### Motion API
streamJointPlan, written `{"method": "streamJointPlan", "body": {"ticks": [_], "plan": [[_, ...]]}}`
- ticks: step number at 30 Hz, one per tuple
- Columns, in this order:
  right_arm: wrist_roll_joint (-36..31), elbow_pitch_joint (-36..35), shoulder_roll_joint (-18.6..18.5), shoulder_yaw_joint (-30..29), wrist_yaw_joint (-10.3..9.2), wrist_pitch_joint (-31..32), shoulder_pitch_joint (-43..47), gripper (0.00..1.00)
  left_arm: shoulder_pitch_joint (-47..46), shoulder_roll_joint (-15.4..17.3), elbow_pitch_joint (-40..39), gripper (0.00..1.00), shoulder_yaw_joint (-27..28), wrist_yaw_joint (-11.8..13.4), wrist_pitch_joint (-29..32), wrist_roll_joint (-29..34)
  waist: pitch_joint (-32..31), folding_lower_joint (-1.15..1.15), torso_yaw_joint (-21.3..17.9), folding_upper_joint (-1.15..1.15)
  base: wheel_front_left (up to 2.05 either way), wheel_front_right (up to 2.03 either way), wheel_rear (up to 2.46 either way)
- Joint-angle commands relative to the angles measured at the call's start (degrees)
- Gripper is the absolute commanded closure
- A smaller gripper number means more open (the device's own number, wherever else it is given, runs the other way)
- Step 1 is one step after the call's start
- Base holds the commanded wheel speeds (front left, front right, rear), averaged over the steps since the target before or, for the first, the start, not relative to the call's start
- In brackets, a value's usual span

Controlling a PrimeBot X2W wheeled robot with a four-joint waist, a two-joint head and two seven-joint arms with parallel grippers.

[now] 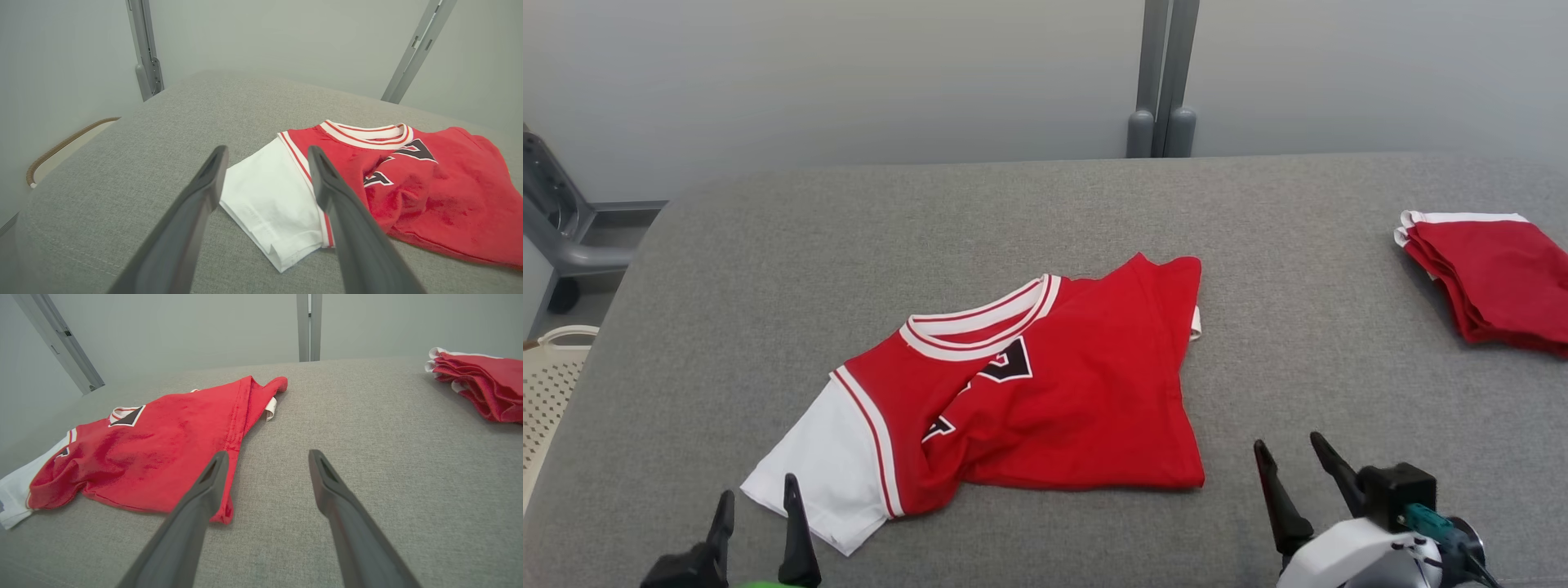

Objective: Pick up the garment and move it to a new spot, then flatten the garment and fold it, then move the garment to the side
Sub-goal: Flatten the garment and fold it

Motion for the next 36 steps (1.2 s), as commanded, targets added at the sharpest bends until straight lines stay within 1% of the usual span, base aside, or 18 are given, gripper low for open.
{"method": "streamJointPlan", "body": {"ticks": [1, 3, 5, 8, 9, 13, 15, 17, 19, 23, 25, 28, 29, 32, 33, 34, 35, 36], "plan": [[-2.11, -0.27, -0.09, 0.97, -0.05, 3.00, -1.57, 0.00, -2.58, 1.31, 0.39, 0.00, 0.36, 0.86, 1.84, 0.66, 0.29, 0.00, 0.05, 0.00, 0.00, 0.00, 0.00], [-3.42, -1.09, -0.09, 1.81, -0.05, 6.41, -2.31, 0.00, -4.07, 2.77, 1.61, 0.00, 0.13, 1.21, 5.20, 1.19, 0.68, 0.00, 0.17, 0.00, 0.00, 0.00, 0.00], [-5.97, -1.97, -0.16, 2.72, -0.05, 9.82, -3.05, 0.00, -6.80, 4.54, 3.06, 0.00, -0.28, 0.96, 8.94, 1.88, 1.28, 0.00, 0.29, 0.00, 0.00, 0.00, 0.00], [-7.80, -3.64, -0.13, 4.40, -0.05, 14.31, -4.34, 0.00, -11.27, 7.21, 6.14, 0.00, -1.09, -0.02, 14.48, 2.48, 3.04, 0.00, 0.37, 0.00, 0.00, 0.00, 0.00], [-7.80, -3.64, -0.13, 4.40, -0.05, 14.31, -4.34, 0.00, -11.27, 7.21, 6.14, 0.00, -1.09, -0.02, 14.48, 2.48, 3.04, 0.00, 0.37, 0.00, 0.00, 0.00, 0.00], [-8.95, -5.21, -0.14, 6.16, -0.05, 18.80, -5.66, 0.00, -16.21, 10.24, 11.25, 0.00, -2.34, -1.79, 21.27, 3.08, 5.85, 0.00, 0.07, 0.00, 0.00, 0.00, 0.00], [-8.88, -5.82, -0.18, 6.64, -0.05, 20.11, -6.23, 0.00, -18.03, 11.18, 14.05, 0.00, -2.76, -1.74, 24.88, 3.14, 7.10, 0.00, -0.10, 0.00, 0.00, 0.00, 0.00], [-9.21, -6.54, -0.16, 7.04, -0.05, 20.77, -6.58, 0.00, -19.68, 11.66, 15.80, 0.00, -2.81, -1.35, 27.01, 3.17, 8.20, 0.00, -0.39, 0.00, 0.00, 0.00, 0.00], [-9.31, -7.08, -0.16, 7.04, -0.05, 21.22, -6.56, 0.00, -20.65, 11.82, 16.92, 0.00, -2.87, -1.08, 28.01, 3.08, 9.12, 0.00, -0.68, 0.00, 0.00, 0.00, 0.00], [-9.42, -7.93, -0.15, 6.47, -0.05, 21.36, -6.25, 0.00, -21.79, 12.08, 19.21, 0.00, -2.84, -1.36, 29.52, 2.28, 10.40, 0.00, -1.08, 0.00, 0.00, 0.00, 0.00], [-9.58, -8.21, -0.15, 6.08, -0.05, 21.29, -6.04, 0.00, -22.42, 12.21, 20.64, 0.00, -2.49, -0.33, 29.94, 2.23, 10.74, 0.00, -1.16, 0.00, 0.00, 0.00, 0.00], [-9.66, -8.65, -0.15, 5.56, -0.05, 21.15, -5.83, 0.00, -23.21, 12.39, 22.46, 0.00, -2.07, 0.39, 29.00, 2.07, 11.18, 0.00, -1.17, 0.00, 0.00, 0.00, 0.00], [-9.76, -8.78, -0.15, 5.45, -0.05, 21.05, -5.82, 0.00, -23.50, 12.58, 23.17, 0.00, -2.06, 0.32, 28.60, 2.13, 11.32, 0.00, -1.17, 0.00, 0.00, 0.00, 0.00], [-9.95, -9.21, -0.14, 5.22, -0.05, 20.96, -5.75, 0.00, -24.71, 12.82, 25.37, 0.00, -2.46, -1.67, 27.44, 1.58, 11.78, 0.00, -1.01, 0.00, 0.00, 0.00, 0.00], [-9.93, -9.34, -0.15, 5.17, -0.05, 20.97, -5.80, 0.00, -25.20, 12.77, 26.28, 0.00, -2.43, -1.89, 27.47, 1.18, 11.98, 0.00, -0.93, 0.00, 0.00, 0.00, 0.00], [-9.88, -9.39, -0.14, 5.18, -0.05, 20.98, -5.84, 0.00, -25.65, 12.77, 27.33, 0.05, -2.62, -2.36, 27.73, 1.12, 12.13, 0.00, -0.87, 0.00, 0.00, 0.00, 0.00], [-9.94, -9.44, -0.14, 5.22, -0.05, 21.12, -5.87, 0.00, -26.10, 12.72, 28.39, 0.28, -2.74, -2.64, 28.23, 0.83, 12.31, 0.00, -0.79, 0.00, 0.00, 0.00, 0.00], [-9.90, -9.40, -0.14, 5.31, -0.05, 21.45, -5.88, 0.00, -26.58, 12.57, 29.50, 0.47, -2.69, -2.84, 28.56, 0.47, 12.48, 0.00, -0.71, 0.00, 0.00, 0.00, 0.00]]}}
